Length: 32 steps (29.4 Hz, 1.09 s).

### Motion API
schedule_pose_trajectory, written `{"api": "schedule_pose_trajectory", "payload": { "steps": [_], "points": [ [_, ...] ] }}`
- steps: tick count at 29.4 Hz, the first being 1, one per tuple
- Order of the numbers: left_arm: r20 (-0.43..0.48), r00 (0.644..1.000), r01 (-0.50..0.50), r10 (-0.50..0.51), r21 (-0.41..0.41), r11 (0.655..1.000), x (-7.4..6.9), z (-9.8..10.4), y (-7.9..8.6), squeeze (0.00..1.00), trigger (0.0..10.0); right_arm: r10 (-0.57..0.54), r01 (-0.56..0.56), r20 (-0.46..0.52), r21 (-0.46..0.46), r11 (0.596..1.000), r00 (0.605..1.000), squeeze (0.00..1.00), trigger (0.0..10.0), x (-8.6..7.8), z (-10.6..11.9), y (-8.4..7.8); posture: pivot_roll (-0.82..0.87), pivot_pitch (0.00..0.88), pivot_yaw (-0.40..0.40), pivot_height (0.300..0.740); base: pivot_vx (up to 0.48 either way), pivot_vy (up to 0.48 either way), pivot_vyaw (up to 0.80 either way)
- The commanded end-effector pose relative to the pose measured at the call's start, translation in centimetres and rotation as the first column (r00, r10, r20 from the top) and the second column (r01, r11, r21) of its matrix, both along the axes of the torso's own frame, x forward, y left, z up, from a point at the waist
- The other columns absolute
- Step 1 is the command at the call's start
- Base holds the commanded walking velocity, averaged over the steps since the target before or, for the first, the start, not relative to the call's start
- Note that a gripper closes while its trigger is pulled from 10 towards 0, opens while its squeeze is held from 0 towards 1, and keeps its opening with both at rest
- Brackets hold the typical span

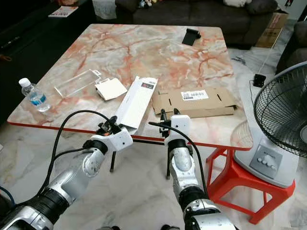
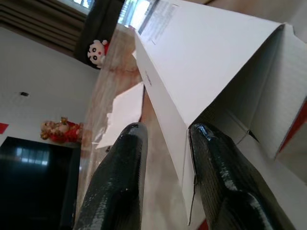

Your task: Picking trash to rubbish bin

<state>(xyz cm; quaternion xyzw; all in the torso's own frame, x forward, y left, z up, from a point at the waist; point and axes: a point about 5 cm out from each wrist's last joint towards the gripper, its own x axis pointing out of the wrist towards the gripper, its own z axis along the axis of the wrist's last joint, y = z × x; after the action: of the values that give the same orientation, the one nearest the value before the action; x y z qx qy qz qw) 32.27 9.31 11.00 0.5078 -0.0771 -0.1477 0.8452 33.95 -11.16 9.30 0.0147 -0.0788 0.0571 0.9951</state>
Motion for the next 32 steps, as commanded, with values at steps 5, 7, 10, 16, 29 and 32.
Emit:
{"api": "schedule_pose_trajectory", "payload": {
  "steps": [5, 7, 10, 16, 29, 32],
  "points": [
    [-0.02, 1.0, 0.007, -0.007, 0.003, 1.0, -0.3, -1.0, -0.3, 0.0, 0.0, 0.003, -0.003, -0.01, -0.003, 1.0, 1.0, 0.0, 10.0, 0.1, 0.0, 0.2, 0.11, 0.114, 0.018, 0.74, 0.0, 0.0, 0.0],
    [-0.019, 1.0, 0.009, -0.009, 0.002, 1.0, -0.2, -1.0, -0.3, 0.0, 0.0, 0.002, -0.002, -0.01, -0.004, 1.0, 1.0, 0.0, 10.0, 0.1, 0.0, 0.1, 0.11, 0.114, 0.018, 0.74, 0.0, 0.0, 0.0],
    [-0.04, 0.999, 0.023, -0.023, 0.008, 1.0, -0.4, -1.7, -0.5, 0.0, 0.0, 0.005, -0.005, -0.005, -0.012, 1.0, 1.0, 0.0, 10.0, 0.1, 0.1, 0.0, 0.11, 0.103, 0.013, 0.74, 0.0, 0.0, 0.0],
    [-0.03, 0.999, 0.023, -0.023, 0.001, 1.0, -0.5, -1.9, -0.4, 0.0, 0.0, -0.003, 0.003, 0.001, -0.02, 1.0, 1.0, 0.0, 10.0, 0.2, 0.2, -0.5, 0.11, 0.101, 0.008, 0.74, 0.0, 0.0, 0.0],
    [0.176, 0.983, -0.04, 0.05, -0.061, 0.997, 0.3, 0.6, 0.6, 0.0, 0.0, -0.011, 0.011, 0.027, -0.007, 1.0, 1.0, 0.0, 10.0, 0.5, 0.9, -0.2, 0.12, 0.107, 0.008, 0.74, 0.0, 0.0, 0.0],
    [0.224, 0.973, -0.038, 0.052, -0.065, 0.997, 0.4, 1.3, 0.6, 0.0, 0.0, -0.011, 0.011, 0.027, -0.007, 1.0, 1.0, 0.0, 10.0, 0.6, 0.9, -0.2, 0.12, 0.104, 0.009, 0.74, 0.0, 0.0, 0.0]
  ]
}}
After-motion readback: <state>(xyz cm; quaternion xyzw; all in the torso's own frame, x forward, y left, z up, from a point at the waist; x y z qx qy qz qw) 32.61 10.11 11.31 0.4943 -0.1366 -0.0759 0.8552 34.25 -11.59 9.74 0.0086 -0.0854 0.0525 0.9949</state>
